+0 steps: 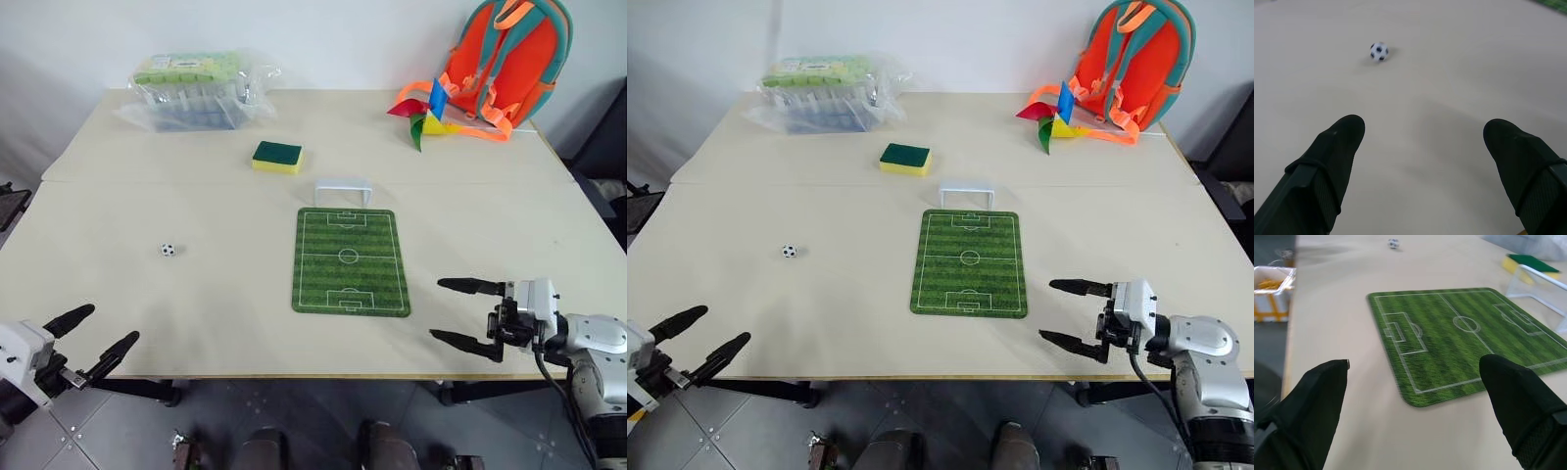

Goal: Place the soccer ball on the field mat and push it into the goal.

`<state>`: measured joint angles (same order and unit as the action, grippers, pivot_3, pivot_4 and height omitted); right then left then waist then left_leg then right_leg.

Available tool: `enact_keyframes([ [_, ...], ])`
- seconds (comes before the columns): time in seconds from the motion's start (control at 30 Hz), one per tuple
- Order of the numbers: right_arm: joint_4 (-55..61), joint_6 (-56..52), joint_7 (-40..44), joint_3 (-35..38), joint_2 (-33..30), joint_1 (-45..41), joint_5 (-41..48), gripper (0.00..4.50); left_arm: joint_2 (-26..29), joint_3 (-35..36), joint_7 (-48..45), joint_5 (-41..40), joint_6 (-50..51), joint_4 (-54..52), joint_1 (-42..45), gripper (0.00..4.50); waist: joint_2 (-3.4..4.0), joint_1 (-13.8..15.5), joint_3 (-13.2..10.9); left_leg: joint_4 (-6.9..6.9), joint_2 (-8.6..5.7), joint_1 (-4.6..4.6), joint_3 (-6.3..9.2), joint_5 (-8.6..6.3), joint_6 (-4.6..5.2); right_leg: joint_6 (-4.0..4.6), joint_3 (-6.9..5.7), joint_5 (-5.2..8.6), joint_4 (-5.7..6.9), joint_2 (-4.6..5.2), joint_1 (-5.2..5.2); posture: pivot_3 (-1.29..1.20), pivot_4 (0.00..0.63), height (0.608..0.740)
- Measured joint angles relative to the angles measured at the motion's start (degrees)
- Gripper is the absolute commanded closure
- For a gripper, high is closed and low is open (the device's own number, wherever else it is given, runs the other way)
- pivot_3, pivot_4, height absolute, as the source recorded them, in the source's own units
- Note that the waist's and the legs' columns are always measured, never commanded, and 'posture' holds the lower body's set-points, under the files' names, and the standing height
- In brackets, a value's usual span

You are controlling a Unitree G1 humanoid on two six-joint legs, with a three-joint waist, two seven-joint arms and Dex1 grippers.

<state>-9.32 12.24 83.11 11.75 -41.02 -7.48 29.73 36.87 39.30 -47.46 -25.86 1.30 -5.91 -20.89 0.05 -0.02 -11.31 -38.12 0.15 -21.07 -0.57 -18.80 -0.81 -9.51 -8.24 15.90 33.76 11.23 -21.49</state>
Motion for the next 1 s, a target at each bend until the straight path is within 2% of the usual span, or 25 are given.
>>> enact_keyframes([
  [0.17,2.0,0.0,-0.6,0.0,2.5,0.1,2.6,0.0,-1.2,0.3,2.4,-1.0,0.8,0.8,2.0,0.02,-0.02,0.1,0.0,-0.02,0.01,0.0,0.01,-0.01,-0.01,0.0,0.01,-0.01,0.02,0.0,0.0,0.0,0.15,0.74],
  [0.37,10.7,-5.4,-9.9,0.2,7.8,-0.2,6.7,0.0,-9.3,5.2,8.4,-4.5,1.9,3.9,0.4,0.02,-0.02,-0.1,0.0,-0.04,0.22,0.03,-0.11,-0.11,-0.1,0.02,0.15,-0.02,-0.01,-0.2,-0.06,0.0,0.15,0.74],
  [0.6,12.8,-4.6,-13.1,-0.1,10.1,-0.6,5.9,0.0,-13.0,5.1,11.9,-5.1,0.6,3.2,0.5,0.02,-0.14,1.6,0.1,-0.27,0.26,-0.03,-0.14,-0.2,-0.04,0.06,0.19,-0.04,0.01,-0.24,-0.06,0.0,0.15,0.74],
  [0.8,11.0,-3.6,-12.5,0.4,10.0,-1.2,5.8,0.0,-10.2,-1.9,17.9,-3.0,3.0,2.8,16.1,0.02,-0.15,1.9,0.1,-0.69,0.58,-0.06,-0.21,-0.33,-0.17,0.21,0.32,-0.15,0.1,-0.65,-0.05,0.0,0.15,0.74],
  [0.9,10.7,-4.8,-12.5,0.9,10.0,-1.3,6.8,0.0,-9.0,-7.1,21.1,-0.2,5.9,7.3,25.2,0.02,-0.15,1.4,0.1,-0.68,0.59,-0.01,-0.32,-0.34,-0.16,0.21,0.41,-0.15,0.11,-0.68,-0.08,0.0,0.15,0.74],
  [1.0,10.9,-6.0,-12.8,1.3,10.0,-1.3,7.8,0.0,-9.0,-11.5,22.1,1.5,7.6,11.5,30.8,0.02,-0.16,0.6,0.1,-0.66,0.66,0.01,-0.44,-0.37,-0.18,0.2,0.49,-0.15,0.1,-0.74,-0.12,0.0,0.15,0.74],
])
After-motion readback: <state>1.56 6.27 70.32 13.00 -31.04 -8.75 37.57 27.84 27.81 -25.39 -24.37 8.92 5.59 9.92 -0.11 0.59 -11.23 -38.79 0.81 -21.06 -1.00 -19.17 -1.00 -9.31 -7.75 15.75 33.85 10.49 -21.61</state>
